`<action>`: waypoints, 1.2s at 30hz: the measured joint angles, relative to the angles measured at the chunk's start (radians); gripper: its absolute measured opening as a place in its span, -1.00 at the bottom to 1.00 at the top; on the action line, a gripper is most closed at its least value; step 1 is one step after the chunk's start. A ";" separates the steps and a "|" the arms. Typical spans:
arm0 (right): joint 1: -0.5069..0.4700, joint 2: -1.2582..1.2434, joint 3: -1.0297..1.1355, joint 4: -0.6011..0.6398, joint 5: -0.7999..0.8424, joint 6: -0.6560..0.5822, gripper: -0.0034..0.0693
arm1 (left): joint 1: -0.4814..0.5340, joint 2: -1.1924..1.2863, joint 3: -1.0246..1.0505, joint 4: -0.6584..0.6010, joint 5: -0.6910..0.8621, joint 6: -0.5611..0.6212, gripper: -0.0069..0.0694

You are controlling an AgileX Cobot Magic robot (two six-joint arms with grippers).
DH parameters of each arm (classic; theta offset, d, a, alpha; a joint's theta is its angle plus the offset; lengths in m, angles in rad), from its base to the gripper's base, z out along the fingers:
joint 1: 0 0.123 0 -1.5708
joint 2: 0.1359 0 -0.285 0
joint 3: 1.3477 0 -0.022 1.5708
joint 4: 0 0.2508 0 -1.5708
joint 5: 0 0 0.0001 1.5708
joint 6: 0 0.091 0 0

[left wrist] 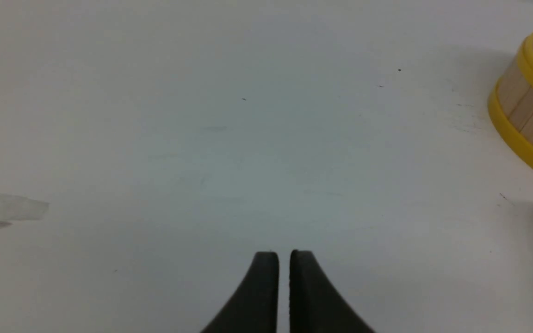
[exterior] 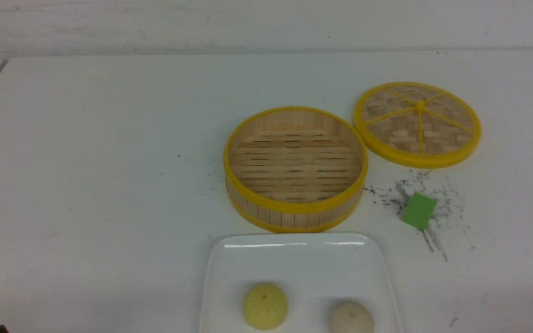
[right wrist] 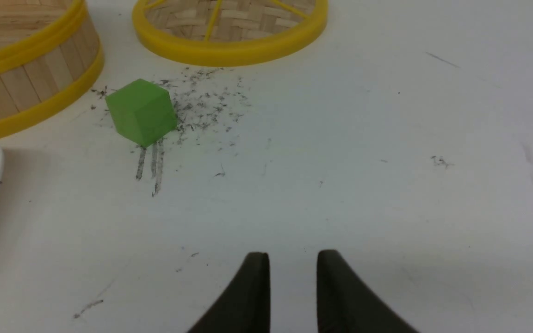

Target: Put the steamed buns into the plate on the white tablecloth.

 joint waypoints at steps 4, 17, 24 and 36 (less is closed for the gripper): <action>0.000 0.000 0.000 0.000 0.000 0.000 -0.40 | 0.000 0.000 0.000 0.000 0.000 0.000 -0.63; 0.000 0.000 0.000 0.000 0.000 0.000 -0.34 | 0.000 0.000 0.000 0.000 0.000 0.000 -0.59; 0.000 0.000 0.000 0.000 0.000 0.000 -0.33 | 0.000 0.000 0.000 0.000 0.000 0.000 -0.58; 0.000 0.000 0.000 0.000 0.000 0.000 -0.33 | 0.000 0.000 0.000 0.000 0.000 0.000 -0.56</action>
